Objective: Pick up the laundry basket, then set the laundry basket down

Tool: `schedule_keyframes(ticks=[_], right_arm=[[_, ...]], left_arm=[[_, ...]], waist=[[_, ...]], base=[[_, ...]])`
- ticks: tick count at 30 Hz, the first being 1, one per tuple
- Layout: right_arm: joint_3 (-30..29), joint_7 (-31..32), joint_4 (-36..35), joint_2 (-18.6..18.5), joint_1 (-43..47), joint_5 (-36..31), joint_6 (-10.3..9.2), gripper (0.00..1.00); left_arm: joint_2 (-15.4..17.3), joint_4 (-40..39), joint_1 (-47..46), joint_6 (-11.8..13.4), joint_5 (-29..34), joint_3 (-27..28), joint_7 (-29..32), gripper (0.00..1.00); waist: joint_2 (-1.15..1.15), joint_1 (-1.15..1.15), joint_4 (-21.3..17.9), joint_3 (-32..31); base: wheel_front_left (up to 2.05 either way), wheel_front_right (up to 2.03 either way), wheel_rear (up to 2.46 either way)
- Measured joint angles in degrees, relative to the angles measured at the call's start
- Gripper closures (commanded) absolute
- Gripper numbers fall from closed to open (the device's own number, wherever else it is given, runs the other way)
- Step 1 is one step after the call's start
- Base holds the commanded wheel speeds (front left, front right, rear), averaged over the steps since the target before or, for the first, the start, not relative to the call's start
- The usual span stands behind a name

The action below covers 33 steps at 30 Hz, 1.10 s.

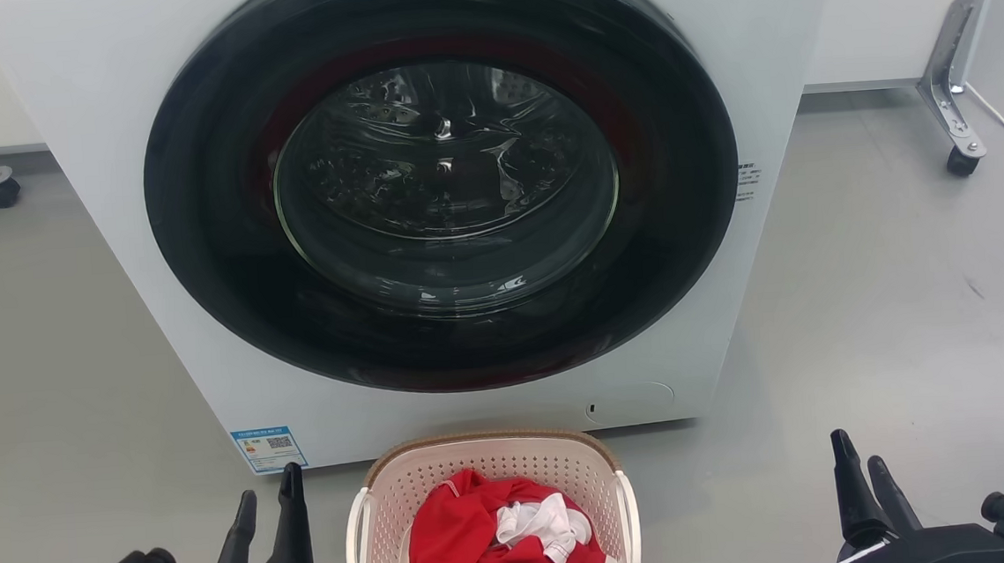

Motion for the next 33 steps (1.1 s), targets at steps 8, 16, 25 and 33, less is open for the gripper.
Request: schedule_keyframes(ticks=[8, 16, 25, 33], right_arm=[[0.96, -1.76, -2.05, -0.16, 0.20, -7.50, -1.07, 0.00], [2.03, -3.44, -3.32, -0.20, 1.19, -14.14, -2.13, 0.00], [3.04, -5.22, -5.09, -0.20, 1.47, -20.83, -3.41, 0.00], [4.00, -6.86, -6.79, -0.20, 2.19, -27.55, -4.49, 0.00]], left_arm=[[0.16, -1.75, 0.89, 1.32, 8.08, -1.01, -1.75, 0.00], [0.08, -3.27, 1.63, 2.38, 15.40, -2.48, -3.28, 0.00], [0.08, -4.35, 2.08, 3.68, 22.58, -3.39, -5.15, 0.00], [0.07, -5.80, 2.72, 4.76, 29.55, -4.45, -6.87, 0.00]], waist=[[0.00, 0.00, 0.10, 0.03], [0.00, 0.00, 0.14, 0.15], [0.00, 0.00, 0.21, 0.34], [0.00, 0.00, 0.34, 0.46]], base=[[0.00, 0.00, 0.00], [0.00, 0.00, 0.00], [0.00, 0.00, 0.00], [0.00, 0.00, 0.00]])
